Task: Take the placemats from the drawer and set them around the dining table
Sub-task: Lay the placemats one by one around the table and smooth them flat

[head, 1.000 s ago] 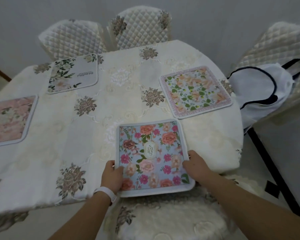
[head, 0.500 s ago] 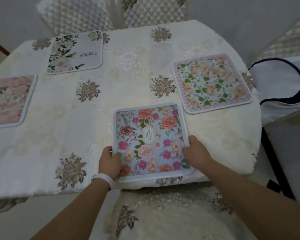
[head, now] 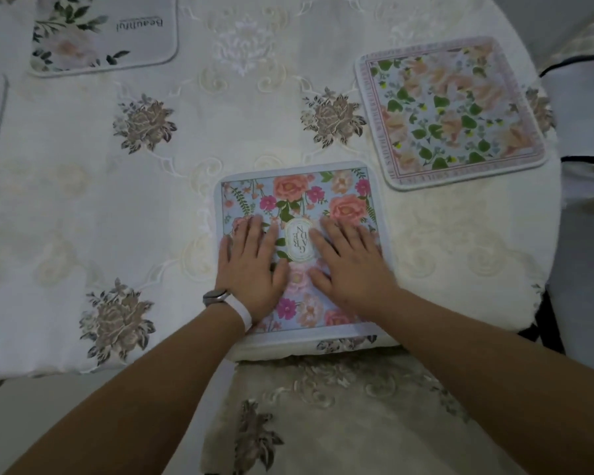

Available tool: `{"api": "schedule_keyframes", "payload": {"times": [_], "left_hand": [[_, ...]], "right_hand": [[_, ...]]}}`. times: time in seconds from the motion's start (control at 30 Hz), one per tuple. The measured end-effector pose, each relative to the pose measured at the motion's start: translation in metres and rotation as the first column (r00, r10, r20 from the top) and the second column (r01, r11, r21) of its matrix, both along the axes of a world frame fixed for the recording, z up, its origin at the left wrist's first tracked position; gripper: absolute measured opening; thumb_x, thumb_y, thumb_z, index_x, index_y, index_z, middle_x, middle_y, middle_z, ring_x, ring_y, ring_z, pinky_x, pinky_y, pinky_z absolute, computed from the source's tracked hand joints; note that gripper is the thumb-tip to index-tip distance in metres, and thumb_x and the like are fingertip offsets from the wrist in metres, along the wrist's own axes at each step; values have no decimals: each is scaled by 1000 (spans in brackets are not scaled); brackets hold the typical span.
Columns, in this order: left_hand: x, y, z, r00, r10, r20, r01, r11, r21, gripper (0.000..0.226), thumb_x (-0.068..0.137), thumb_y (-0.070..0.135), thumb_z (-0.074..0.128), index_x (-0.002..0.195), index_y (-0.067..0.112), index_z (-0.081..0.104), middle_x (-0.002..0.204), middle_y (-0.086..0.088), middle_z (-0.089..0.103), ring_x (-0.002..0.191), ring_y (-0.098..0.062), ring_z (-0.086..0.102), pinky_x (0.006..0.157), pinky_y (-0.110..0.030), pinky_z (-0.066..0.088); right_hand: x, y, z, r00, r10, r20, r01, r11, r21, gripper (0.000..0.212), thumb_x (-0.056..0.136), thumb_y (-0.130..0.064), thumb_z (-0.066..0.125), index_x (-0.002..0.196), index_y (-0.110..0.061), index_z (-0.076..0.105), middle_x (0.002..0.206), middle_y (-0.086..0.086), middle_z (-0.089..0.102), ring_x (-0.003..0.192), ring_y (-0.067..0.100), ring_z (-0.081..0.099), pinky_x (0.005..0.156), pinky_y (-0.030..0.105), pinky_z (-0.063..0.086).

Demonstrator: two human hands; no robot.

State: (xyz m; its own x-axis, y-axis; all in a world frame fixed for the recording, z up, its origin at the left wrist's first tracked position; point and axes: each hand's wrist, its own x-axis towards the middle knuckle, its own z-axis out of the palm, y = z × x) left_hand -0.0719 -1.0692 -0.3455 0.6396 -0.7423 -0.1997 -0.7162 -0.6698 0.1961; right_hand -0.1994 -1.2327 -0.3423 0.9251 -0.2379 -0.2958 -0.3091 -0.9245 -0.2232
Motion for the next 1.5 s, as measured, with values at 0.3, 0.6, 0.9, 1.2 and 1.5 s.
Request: {"api": "schedule_keyframes", "payload": {"times": [0.3,0.6,0.9,1.2,1.5], "left_hand": [[73,-69,-11,992,-113,52,110,993,42,60,100,49,16,155,26,6,163,2,2,149,-21,-3,118,-49,2],[100,-96,-12,996,-49,81,49,999,4,60,98,51,18,154,30,13,163,0,7,149,-21,4,118,-49,5],[90,-74,-11,989,138,47,-139,990,19,75,94,63,11,155,19,4,163,-6,-1,149,-24,-3,120,-46,2],[7,-17,-5,991,132,8,-132,990,42,70,97,53,19,155,19,1,162,-9,-4,149,-26,-7,119,-46,0],[-47,-6,-3,996,-78,-30,80,994,69,60,99,48,8,154,29,-4,162,1,-10,147,-22,-18,116,-48,-10]], "right_hand": [[90,-47,-12,995,63,78,-58,996,-61,64,101,-52,20,157,-24,11,166,2,9,152,27,5,122,47,4],[125,-80,-15,993,-25,117,31,998,-52,66,100,-54,21,157,-22,19,165,5,10,152,27,7,122,45,3],[95,-77,-12,987,-129,94,132,991,-34,76,98,-60,21,157,-13,9,165,10,2,152,27,-1,123,43,0],[33,-28,-10,972,-223,74,227,973,-49,73,98,-53,26,157,-13,9,165,14,4,151,33,-1,122,46,0],[-12,27,-8,996,-82,23,83,995,-53,62,101,-52,16,156,-28,2,166,1,-3,152,26,-7,122,49,-4]]}}
